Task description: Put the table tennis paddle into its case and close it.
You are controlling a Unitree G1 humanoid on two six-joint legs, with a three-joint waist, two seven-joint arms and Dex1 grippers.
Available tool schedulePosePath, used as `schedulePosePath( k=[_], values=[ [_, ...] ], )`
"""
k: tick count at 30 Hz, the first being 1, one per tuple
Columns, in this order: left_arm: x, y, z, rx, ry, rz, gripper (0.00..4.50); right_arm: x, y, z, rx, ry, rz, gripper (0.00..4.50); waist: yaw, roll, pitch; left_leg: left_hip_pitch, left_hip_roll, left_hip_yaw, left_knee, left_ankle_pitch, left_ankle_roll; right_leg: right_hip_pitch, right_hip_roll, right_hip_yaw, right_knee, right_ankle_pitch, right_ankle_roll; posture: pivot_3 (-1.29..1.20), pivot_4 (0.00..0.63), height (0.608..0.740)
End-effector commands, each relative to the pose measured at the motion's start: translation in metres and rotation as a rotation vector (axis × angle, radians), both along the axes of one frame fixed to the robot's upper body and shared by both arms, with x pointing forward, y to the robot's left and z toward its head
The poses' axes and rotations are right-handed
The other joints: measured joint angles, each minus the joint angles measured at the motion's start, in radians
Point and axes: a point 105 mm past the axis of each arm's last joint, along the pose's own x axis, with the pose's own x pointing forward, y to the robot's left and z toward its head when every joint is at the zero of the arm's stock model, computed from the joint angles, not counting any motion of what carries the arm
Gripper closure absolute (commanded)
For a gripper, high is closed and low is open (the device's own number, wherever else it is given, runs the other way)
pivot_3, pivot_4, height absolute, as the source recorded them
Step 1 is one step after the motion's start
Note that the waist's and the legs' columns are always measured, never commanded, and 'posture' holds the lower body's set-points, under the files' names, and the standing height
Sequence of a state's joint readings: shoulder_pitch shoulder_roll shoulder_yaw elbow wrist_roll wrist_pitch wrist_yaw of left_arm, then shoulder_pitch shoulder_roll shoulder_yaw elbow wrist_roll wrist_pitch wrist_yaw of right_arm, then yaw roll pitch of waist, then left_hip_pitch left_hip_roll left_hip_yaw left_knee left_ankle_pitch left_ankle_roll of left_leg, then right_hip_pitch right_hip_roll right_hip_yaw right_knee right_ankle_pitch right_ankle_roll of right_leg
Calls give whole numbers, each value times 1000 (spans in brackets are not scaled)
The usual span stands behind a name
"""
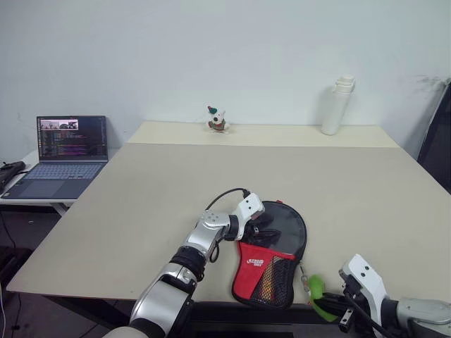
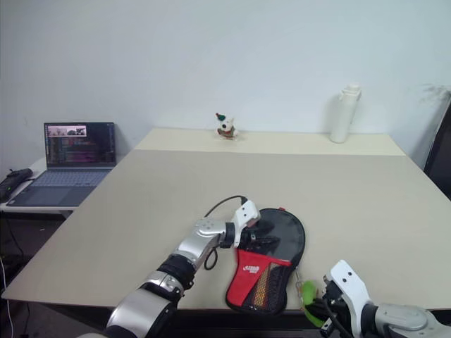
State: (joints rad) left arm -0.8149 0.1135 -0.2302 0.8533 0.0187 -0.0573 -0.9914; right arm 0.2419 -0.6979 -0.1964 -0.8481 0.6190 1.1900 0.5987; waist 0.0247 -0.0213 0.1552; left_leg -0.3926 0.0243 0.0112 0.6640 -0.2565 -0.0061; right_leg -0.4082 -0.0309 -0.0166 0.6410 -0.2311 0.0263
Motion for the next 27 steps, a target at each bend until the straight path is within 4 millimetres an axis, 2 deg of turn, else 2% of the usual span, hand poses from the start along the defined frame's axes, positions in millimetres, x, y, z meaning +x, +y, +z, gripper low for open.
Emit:
schedulePosePath(
  k=[1,4,9,11,13,16,19,23,27],
  values=[
    [-6,8,-24,65,52,20,1851,0,-2,9,26,-2,26,4488,0,0,0,0,0,0,0,0,0,0,0,0,0,0,0,0,150,740],
    [0,16,-18,40,27,61,1851,7,-10,21,24,-30,40,3779,-3,0,0,0,0,0,0,0,0,0,0,0,0,0,0,0,150,740],
    [0,23,-6,-20,25,80,1851,18,-6,40,115,-56,66,2090,-14,-2,2,2,1,0,0,0,0,0,2,1,1,0,0,0,150,740],
    [-1,28,0,-46,28,95,1851,28,-8,49,143,-87,49,1359,-21,-2,3,2,2,0,-1,0,0,0,3,1,1,0,0,0,150,740],
    [-1,35,7,-75,29,107,1851,51,-12,60,164,-176,-6,692,-29,-3,4,2,3,0,-1,0,0,0,3,2,1,0,0,0,150,740],
    [-7,47,25,-152,38,100,1851,90,-13,67,187,-270,-89,692,-38,-4,5,2,3,1,-2,0,0,-2,5,3,2,0,0,0,150,740],
    [-16,63,49,-227,53,81,1851,133,-12,63,194,-336,-186,692,-46,-5,8,1,3,2,-2,0,0,-4,6,4,2,0,-1,0,150,740],
    [-18,80,64,-227,37,94,1851,160,-3,53,215,-350,-206,692,-41,-4,9,-8,3,1,-2,0,0,-12,8,5,4,0,-2,0,150,740],
    [-21,93,70,-205,20,107,1851,180,4,40,224,-347,-243,692,-38,-4,9,-8,3,2,-2,0,0,-13,8,6,4,0,-3,0,150,740]
  ],
)
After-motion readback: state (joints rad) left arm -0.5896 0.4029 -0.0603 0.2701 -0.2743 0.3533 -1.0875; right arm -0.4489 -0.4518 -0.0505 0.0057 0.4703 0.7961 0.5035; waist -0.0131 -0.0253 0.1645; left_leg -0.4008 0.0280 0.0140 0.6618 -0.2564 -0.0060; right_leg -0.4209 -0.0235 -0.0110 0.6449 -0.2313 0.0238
